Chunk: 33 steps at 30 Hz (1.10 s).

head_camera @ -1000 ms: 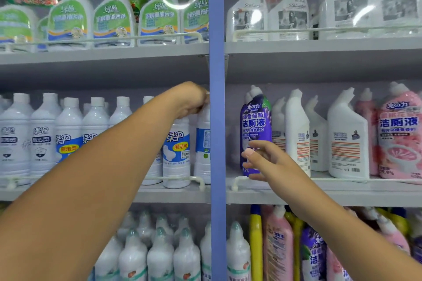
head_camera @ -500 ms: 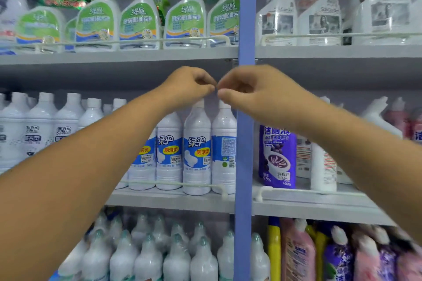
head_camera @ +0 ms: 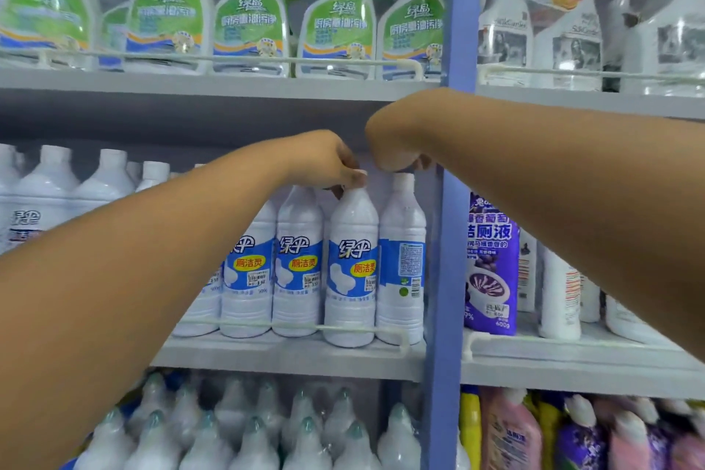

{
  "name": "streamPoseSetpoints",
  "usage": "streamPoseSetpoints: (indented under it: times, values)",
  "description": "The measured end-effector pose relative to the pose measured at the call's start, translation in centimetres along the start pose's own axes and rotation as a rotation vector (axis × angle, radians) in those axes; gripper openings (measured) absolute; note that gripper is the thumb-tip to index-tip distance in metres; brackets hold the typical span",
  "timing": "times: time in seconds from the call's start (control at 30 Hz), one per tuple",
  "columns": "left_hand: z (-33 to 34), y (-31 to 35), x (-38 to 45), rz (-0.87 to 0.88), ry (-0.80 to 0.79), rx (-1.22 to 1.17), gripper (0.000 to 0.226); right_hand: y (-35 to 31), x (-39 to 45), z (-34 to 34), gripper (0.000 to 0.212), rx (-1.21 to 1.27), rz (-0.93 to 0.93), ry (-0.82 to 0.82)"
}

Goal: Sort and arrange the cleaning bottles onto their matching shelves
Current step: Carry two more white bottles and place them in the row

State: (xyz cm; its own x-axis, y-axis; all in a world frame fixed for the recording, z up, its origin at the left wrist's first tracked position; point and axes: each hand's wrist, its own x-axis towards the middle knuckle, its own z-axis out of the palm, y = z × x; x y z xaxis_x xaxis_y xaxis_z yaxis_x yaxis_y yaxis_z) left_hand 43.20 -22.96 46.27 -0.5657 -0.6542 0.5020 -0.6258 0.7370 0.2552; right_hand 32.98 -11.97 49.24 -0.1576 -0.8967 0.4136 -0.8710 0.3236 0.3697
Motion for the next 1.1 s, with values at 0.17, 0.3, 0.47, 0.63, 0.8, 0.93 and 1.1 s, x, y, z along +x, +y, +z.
streamPoseSetpoints:
  times: [0.17,0.3,0.47,0.63,0.8,0.93,1.1]
  values:
    - [-0.2,0.2,0.2,-0.068,0.002,-0.010,0.027,-0.2,1.6,0.4,0.037,0.225,0.005,-0.207]
    - [-0.5,0.7,0.5,-0.075,-0.031,0.101,0.025,0.4,0.7,0.4,0.029,0.375,0.006,-0.099]
    - [-1.0,0.7,1.1,-0.002,-0.081,0.195,0.024,-0.9,1.4,1.6,0.022,0.380,0.112,-0.137]
    - [-1.2,-1.3,2.4,0.054,-0.096,0.176,0.028,-0.2,5.2,2.5,0.023,0.413,0.287,-0.272]
    - [-0.9,-2.1,3.1,0.117,-0.086,0.168,0.032,0.1,5.9,2.8,0.016,0.475,0.254,-0.223]
    - [-1.0,-2.3,2.9,0.121,-0.082,0.170,0.033,0.4,5.9,2.5,0.034,0.501,0.224,-0.264]
    - [-0.7,-2.9,2.5,0.138,-0.104,0.082,0.030,0.4,6.1,2.3,0.027,0.487,0.221,-0.302]
